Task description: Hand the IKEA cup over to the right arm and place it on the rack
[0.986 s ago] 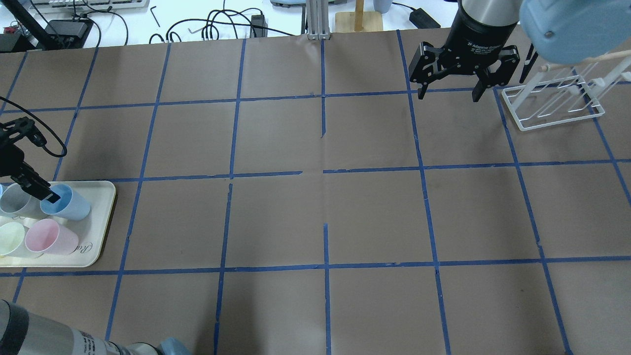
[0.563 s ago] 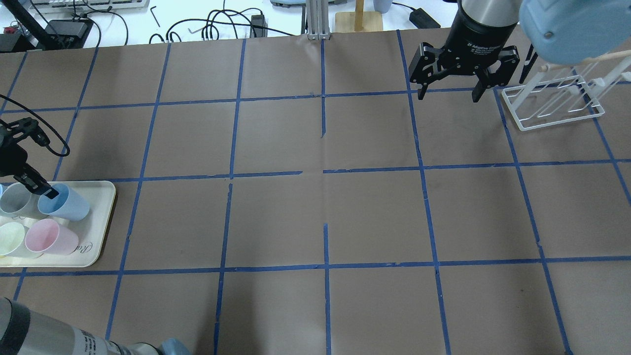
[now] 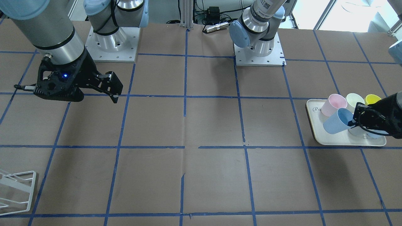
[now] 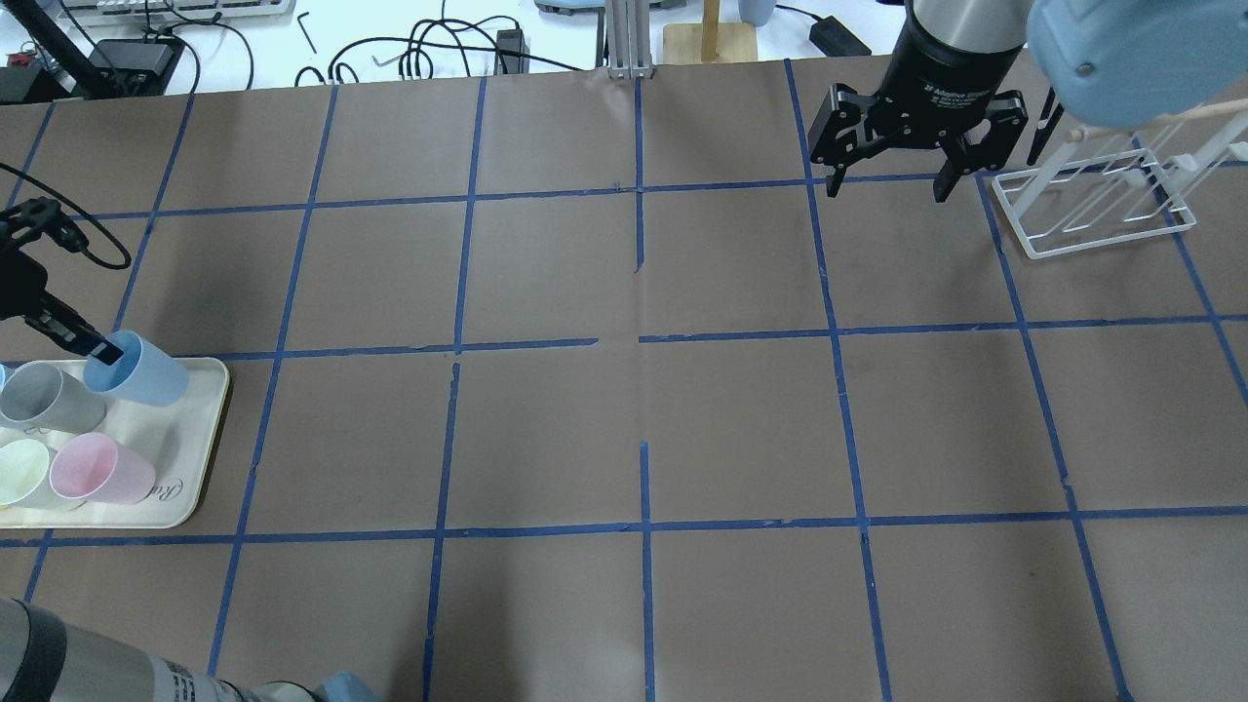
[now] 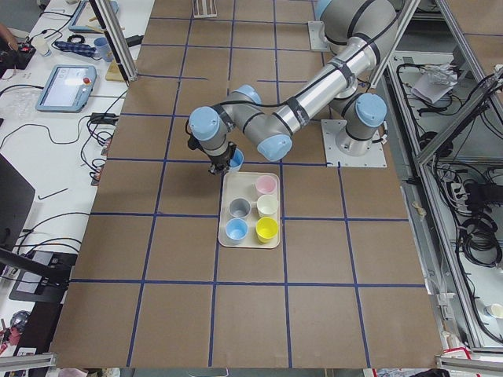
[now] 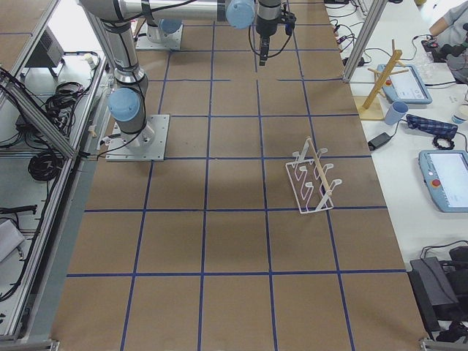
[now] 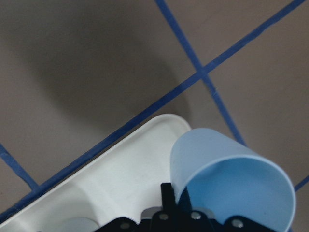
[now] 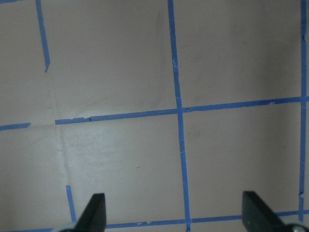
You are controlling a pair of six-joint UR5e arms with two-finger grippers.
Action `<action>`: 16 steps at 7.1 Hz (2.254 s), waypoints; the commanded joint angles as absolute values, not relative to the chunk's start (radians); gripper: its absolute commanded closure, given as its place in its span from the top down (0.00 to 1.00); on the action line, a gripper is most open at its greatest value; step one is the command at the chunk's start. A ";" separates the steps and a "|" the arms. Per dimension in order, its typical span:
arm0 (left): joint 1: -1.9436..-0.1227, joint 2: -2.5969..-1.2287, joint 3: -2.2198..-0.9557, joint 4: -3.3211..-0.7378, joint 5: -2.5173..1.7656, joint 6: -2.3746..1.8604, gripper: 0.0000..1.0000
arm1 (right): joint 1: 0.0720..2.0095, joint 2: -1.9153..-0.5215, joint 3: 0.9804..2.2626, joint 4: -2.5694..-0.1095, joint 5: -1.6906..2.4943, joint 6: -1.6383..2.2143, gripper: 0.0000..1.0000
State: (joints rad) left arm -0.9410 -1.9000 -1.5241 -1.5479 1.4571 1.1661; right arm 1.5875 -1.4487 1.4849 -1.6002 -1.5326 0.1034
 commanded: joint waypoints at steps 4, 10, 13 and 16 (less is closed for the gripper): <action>-1.101 -1.807 -1.362 -2.326 0.908 0.712 0.00 | 1.493 -1.453 1.482 -1.597 -1.299 0.056 1.00; -1.339 -1.804 -1.502 -2.654 0.376 0.939 0.00 | 1.338 -1.499 1.480 -1.254 -0.701 -0.291 1.00; -1.498 -1.829 -1.535 -2.654 0.142 0.989 0.00 | 1.339 -1.561 1.483 -0.967 -0.534 -0.452 1.00; -1.528 -1.827 -1.566 -2.663 0.100 0.986 0.00 | 1.338 -1.591 1.480 -0.976 -0.540 -0.818 1.00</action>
